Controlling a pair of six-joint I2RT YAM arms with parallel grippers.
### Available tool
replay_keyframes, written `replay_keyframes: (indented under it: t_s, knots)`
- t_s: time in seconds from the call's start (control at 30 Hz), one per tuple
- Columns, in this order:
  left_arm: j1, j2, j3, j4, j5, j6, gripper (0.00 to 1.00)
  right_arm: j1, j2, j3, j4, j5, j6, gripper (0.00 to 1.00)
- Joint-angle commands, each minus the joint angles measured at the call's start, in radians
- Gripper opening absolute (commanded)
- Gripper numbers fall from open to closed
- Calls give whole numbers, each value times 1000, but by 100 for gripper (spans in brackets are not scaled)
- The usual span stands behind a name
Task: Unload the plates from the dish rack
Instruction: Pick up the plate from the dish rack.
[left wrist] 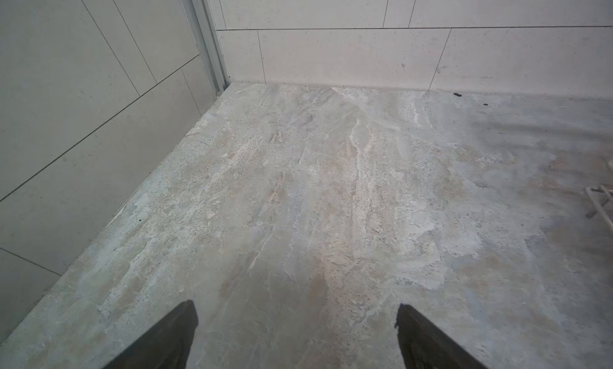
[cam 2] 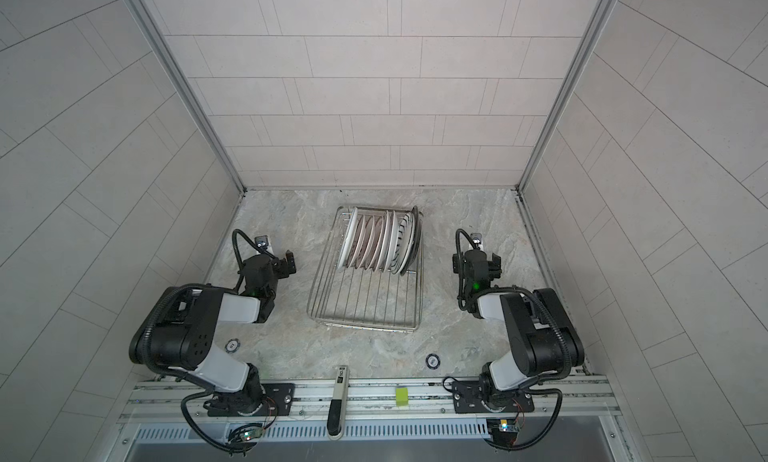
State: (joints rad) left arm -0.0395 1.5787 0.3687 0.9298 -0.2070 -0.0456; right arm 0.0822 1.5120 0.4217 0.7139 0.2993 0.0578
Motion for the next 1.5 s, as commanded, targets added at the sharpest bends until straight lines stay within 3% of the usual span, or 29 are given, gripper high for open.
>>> replay_keyframes:
  t_s: [0.0,1.23,1.4,1.47]
  knots:
    - [6,9,16,21,-9,-6,100,-6,0,8,16,12,13,100]
    - [7,9,15,23,-8,-7,100,-6,-1,7,16,12,14,100]
    - [6,2,-20,89,-14,-6,100,-5,-5,2,25,13,10,100]
    - [6,-36,-49,114,-28,-10,100,0,-49,63,-121,1,1,100]
